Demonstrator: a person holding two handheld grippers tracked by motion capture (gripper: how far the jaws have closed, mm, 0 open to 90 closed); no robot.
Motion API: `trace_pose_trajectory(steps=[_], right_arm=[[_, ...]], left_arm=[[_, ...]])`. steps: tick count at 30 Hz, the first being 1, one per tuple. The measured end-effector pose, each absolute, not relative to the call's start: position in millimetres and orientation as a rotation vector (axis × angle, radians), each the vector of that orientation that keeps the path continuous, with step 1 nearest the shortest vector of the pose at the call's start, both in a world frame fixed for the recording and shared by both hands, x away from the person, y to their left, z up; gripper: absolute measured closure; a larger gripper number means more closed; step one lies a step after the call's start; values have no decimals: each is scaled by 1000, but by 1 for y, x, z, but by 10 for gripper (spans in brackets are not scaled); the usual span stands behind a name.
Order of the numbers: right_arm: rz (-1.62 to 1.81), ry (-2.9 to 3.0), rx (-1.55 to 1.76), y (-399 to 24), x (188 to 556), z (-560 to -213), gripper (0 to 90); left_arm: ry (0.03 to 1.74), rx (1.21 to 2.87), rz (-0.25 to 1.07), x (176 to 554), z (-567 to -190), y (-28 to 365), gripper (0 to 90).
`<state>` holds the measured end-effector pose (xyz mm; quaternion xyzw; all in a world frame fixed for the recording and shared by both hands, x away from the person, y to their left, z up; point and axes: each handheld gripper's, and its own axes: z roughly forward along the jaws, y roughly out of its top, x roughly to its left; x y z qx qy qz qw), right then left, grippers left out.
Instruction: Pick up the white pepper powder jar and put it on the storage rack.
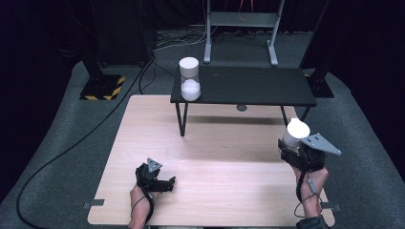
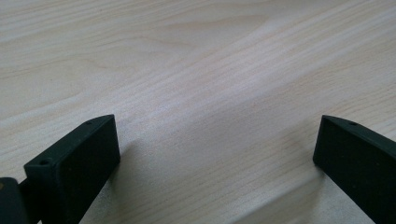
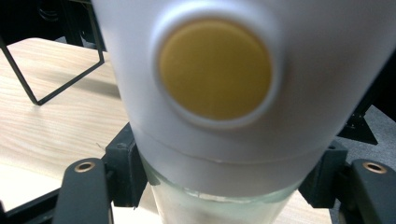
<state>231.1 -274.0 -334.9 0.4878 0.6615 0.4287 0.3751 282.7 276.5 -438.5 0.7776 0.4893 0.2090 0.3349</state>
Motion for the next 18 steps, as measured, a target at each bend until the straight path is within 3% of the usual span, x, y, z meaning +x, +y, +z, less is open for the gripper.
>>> trace_pose_trajectory(steps=[18], right_arm=[[1093, 1688, 1270, -279, 250, -323, 303]], left_arm=[[1277, 2029, 545, 283, -439, 277, 3]])
